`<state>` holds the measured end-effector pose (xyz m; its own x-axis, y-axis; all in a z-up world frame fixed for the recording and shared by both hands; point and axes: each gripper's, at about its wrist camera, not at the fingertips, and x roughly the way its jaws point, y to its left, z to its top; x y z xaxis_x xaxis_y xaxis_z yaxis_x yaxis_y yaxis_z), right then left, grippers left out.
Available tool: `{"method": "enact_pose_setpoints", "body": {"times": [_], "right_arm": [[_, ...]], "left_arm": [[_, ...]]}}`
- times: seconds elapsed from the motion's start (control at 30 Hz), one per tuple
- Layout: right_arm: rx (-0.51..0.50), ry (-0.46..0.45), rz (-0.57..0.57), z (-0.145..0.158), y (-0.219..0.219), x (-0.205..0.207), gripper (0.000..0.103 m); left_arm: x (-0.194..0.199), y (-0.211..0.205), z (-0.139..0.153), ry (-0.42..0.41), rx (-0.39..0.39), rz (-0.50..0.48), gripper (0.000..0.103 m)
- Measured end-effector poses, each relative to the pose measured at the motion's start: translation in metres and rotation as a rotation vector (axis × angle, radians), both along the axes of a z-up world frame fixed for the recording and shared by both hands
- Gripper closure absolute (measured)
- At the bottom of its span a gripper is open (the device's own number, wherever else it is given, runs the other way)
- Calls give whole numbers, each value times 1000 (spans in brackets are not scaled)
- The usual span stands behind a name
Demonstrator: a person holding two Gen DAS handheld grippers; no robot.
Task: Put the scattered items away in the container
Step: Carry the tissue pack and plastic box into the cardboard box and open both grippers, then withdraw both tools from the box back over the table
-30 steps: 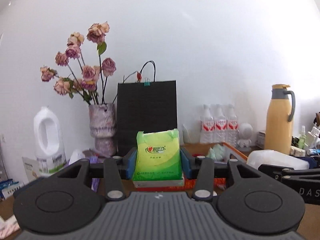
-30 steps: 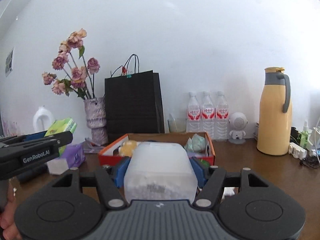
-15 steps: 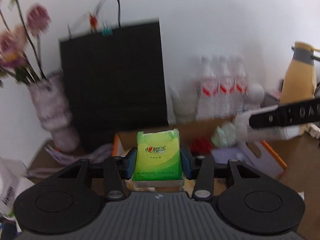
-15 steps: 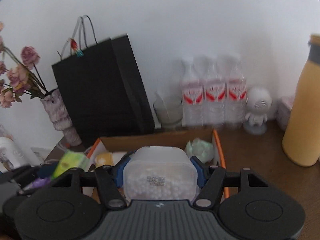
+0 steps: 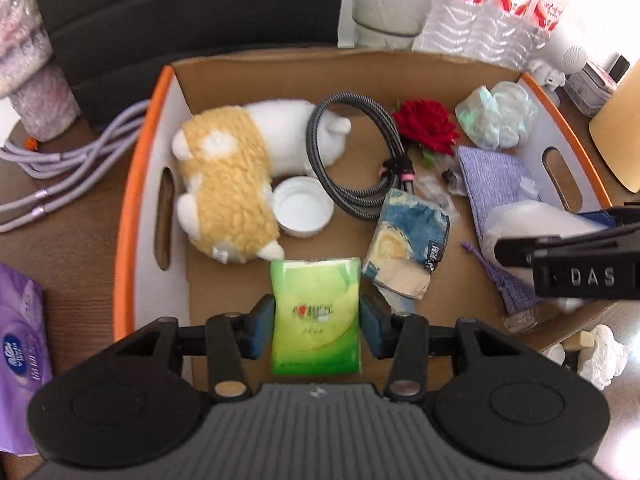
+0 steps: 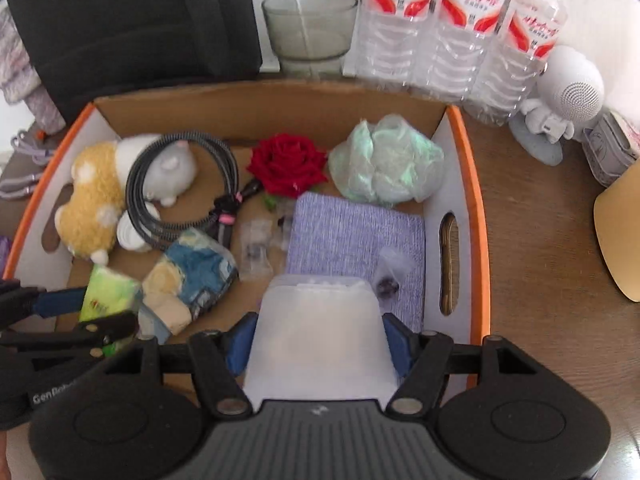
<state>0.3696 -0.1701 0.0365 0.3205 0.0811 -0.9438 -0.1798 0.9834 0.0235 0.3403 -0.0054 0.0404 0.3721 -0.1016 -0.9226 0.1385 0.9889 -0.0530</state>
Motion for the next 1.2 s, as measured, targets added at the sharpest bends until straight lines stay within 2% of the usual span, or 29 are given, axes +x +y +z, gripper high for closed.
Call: {"method": "enact_pose_setpoints", "body": {"times": [0.03,0.07,0.1,0.17,0.3,0.37,0.57,0.67,0.77,0.93,1.0,1.1,1.2], "right_arm": [[-2,35,-6,2,-1,1,31],[0,72,-10,3,-2,3,21],[7,98,-12,5,-4,5,20],[31,124,-48,16,-11,8,20],[79,110,-113,42,-18,8,20],[83,113,-124,49,-16,6,20],[76,122,-131,52,-4,-7,20],[30,68,-118,56,4,-22,18],[10,18,-116,62,3,-36,16],[-21,-65,-87,61,3,-60,16],[-24,-130,-59,60,5,-74,16],[43,-265,-49,62,2,-95,16],[86,-434,-46,59,1,-119,16]], "left_arm": [[1,1,3,2,-7,1,46],[1,2,8,-5,-12,2,44],[0,3,14,-14,-12,4,43],[0,5,28,-31,-17,9,33],[-1,7,57,-54,-19,28,23],[-3,4,64,-57,1,42,14],[-14,3,64,11,53,88,12],[-25,10,67,-18,66,125,4],[-46,10,71,-110,106,161,1],[-78,11,70,-253,83,199,0],[-89,10,67,-309,98,182,0],[-107,4,67,-426,115,137,0],[-124,4,67,-547,85,134,0]]}}
